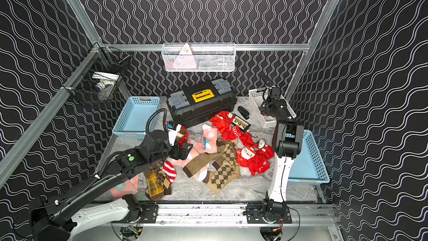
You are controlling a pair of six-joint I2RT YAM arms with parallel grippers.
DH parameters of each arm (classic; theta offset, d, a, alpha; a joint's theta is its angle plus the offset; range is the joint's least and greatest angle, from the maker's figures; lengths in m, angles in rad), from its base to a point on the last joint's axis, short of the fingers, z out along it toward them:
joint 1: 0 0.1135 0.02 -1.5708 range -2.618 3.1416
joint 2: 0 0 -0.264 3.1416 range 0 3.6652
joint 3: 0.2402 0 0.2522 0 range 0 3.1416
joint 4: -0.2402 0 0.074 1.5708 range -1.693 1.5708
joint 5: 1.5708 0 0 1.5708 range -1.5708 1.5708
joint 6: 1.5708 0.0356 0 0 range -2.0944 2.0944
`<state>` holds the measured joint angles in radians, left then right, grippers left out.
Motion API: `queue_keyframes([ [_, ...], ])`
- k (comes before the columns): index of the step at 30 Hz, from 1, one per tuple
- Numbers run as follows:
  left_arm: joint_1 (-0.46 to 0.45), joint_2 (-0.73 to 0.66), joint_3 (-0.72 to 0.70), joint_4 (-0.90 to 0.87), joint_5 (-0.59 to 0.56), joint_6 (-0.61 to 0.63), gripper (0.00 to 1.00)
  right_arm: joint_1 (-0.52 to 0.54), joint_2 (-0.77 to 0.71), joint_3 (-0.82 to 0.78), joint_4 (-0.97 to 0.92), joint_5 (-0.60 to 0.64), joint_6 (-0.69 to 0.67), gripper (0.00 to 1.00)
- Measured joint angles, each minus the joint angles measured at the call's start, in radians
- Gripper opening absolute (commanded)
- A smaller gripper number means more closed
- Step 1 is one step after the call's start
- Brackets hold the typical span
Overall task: Sort the socks into the basket by color
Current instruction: Move the bin to the center of the board, then place the sock in the bin.
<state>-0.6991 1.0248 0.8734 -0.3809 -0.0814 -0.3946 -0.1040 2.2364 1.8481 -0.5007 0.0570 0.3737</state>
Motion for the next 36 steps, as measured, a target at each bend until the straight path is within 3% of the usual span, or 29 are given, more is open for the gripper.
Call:
queue_keyframes([
  [8,-0.001,0.003,-0.009,0.005,0.0,-0.003,0.94,0.034,-0.042,-0.124,-0.032,-0.124,-0.005,0.0],
  [19,-0.001,0.003,-0.017,0.015,-0.001,-0.008,0.94,0.06,-0.172,-0.296,-0.064,-0.149,-0.035,0.0],
  [21,-0.001,0.005,-0.018,0.021,-0.002,-0.012,0.95,0.066,-0.195,-0.309,-0.069,-0.143,-0.045,0.11],
  [24,-0.003,0.011,-0.024,0.031,-0.008,-0.023,0.97,0.077,-0.237,-0.319,-0.08,-0.117,-0.045,0.51],
  [27,-0.005,0.019,-0.025,0.034,-0.009,-0.023,0.99,0.077,-0.271,-0.319,-0.076,-0.09,-0.049,0.76],
  [31,-0.007,0.021,-0.025,0.038,-0.011,-0.023,0.99,0.078,-0.298,-0.319,-0.077,-0.061,-0.044,0.87],
  [36,-0.008,0.019,-0.023,0.037,-0.018,-0.023,0.99,0.099,-0.367,-0.319,-0.077,-0.025,-0.025,0.89],
])
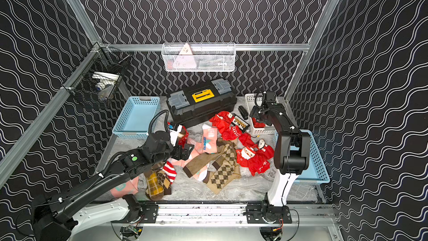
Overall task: Sort the socks into the basket by color
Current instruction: Place the sock in the bin, then pick up the sock at the center of the board.
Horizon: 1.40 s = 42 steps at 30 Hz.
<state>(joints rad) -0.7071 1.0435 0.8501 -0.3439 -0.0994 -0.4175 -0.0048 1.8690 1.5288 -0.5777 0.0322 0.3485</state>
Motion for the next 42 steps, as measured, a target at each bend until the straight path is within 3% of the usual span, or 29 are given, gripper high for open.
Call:
queue_keyframes([
  [10,0.0,0.006,0.003,-0.016,-0.004,0.0,0.99,0.18,-0.169,-0.106,-0.064,0.055,0.056,0.86],
  [19,0.0,0.005,0.002,-0.031,-0.003,-0.003,0.99,0.31,-0.351,-0.385,-0.127,0.047,0.146,0.72],
  [23,0.0,0.012,-0.005,-0.037,0.002,-0.011,0.99,0.33,-0.406,-0.506,-0.156,0.052,0.193,0.72],
  [30,0.0,0.044,-0.013,-0.035,0.028,-0.028,0.99,0.335,-0.396,-0.608,-0.181,0.106,0.267,0.8],
  [36,0.0,0.06,-0.013,-0.03,0.045,-0.029,0.99,0.335,-0.301,-0.602,-0.122,0.131,0.276,0.78],
  [39,0.0,0.059,-0.013,-0.029,0.045,-0.029,0.99,0.336,-0.28,-0.592,-0.088,0.122,0.275,0.69],
  [42,0.0,0.056,-0.017,-0.023,0.045,-0.031,0.99,0.344,-0.272,-0.596,-0.071,0.111,0.272,0.47],
])
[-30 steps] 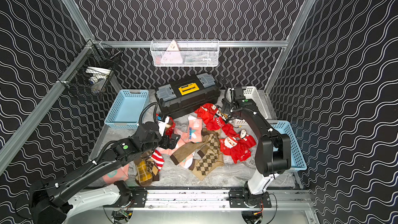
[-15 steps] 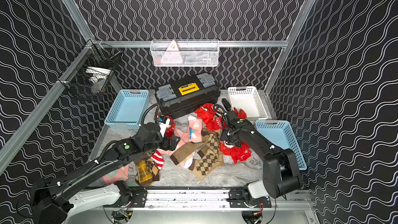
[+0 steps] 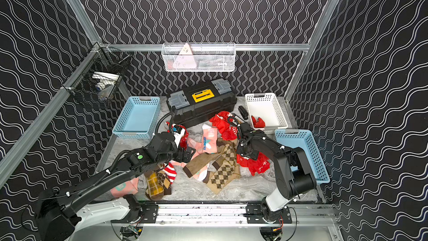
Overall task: Sort the socks into the basket by color
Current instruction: Pick up the sock at the center of the board.
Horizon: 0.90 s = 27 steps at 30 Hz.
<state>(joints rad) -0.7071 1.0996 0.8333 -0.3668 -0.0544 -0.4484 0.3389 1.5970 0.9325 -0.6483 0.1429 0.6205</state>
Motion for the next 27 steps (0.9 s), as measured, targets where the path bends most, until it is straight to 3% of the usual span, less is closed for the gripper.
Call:
queue_keyframes([
  [4,0.0,0.016,-0.005,0.014,0.003,-0.002,0.99,0.003,-0.034,-0.025,0.008,-0.01,0.0,0.16],
  [8,0.0,0.025,-0.005,0.016,0.003,-0.003,0.99,0.011,-0.072,-0.032,0.009,-0.026,-0.002,0.01],
  [27,-0.01,0.032,0.006,0.024,0.007,-0.005,0.99,0.072,-0.344,0.122,-0.154,-0.056,-0.008,0.0],
])
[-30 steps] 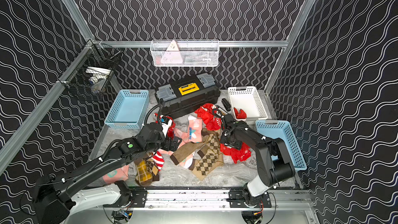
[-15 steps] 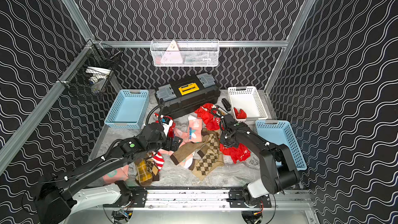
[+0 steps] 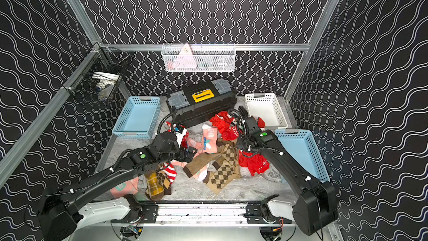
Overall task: Sort the socks into the basket by color
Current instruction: Pick up the sock at the center of the board.
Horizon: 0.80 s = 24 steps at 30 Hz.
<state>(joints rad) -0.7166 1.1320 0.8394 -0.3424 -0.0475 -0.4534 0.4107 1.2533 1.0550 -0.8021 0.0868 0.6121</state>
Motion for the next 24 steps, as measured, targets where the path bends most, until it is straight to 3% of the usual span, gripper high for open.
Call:
queue_keyframes([
  [14,-0.003,-0.024,-0.002,0.005,0.0,0.001,0.99,0.001,0.008,0.152,-0.004,-0.034,-0.003,0.0],
  [20,-0.004,-0.033,-0.002,0.006,0.0,0.001,0.99,-0.019,0.029,0.283,0.001,0.033,-0.031,0.0],
  [24,-0.004,-0.032,-0.002,0.005,0.0,0.002,0.99,-0.089,0.087,0.396,0.018,0.069,-0.064,0.0],
])
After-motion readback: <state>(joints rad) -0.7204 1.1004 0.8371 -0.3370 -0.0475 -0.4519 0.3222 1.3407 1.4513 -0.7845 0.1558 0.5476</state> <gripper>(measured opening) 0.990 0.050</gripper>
